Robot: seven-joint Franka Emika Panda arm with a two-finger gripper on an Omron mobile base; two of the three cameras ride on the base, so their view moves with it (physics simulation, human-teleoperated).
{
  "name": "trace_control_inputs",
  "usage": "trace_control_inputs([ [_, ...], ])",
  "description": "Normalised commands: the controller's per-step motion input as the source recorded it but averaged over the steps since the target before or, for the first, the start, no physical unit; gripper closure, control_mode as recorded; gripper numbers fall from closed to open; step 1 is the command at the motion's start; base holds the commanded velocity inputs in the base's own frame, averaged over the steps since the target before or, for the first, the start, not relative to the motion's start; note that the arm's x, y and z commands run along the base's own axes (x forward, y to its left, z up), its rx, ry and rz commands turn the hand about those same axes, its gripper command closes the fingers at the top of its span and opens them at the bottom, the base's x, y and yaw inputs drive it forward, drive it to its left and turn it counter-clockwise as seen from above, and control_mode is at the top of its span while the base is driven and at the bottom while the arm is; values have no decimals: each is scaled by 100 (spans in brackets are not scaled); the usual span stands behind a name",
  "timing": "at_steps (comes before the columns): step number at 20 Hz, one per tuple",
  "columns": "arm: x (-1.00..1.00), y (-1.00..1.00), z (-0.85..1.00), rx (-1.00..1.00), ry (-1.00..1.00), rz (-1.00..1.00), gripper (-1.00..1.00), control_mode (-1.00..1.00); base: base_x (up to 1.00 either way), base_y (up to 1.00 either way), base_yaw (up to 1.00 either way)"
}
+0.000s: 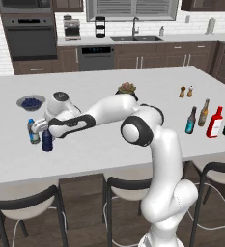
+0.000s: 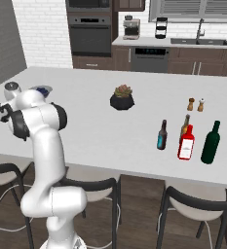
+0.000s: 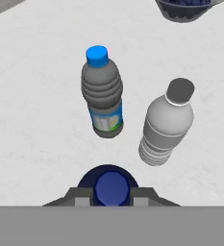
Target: Move the plastic bottles in the middle to the plastics group, and the glass bottles in the middle to the glass group.
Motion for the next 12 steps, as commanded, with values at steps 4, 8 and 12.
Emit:
trace_control_inputs([
  [4, 20, 8, 0, -9, 0, -1, 100, -100, 0, 0, 0],
  [8, 12, 6, -6, 0, 0, 0, 100, -100, 0, 0, 0],
  [12, 1, 1, -21, 0, 0, 0, 100, -100, 0, 0, 0],
])
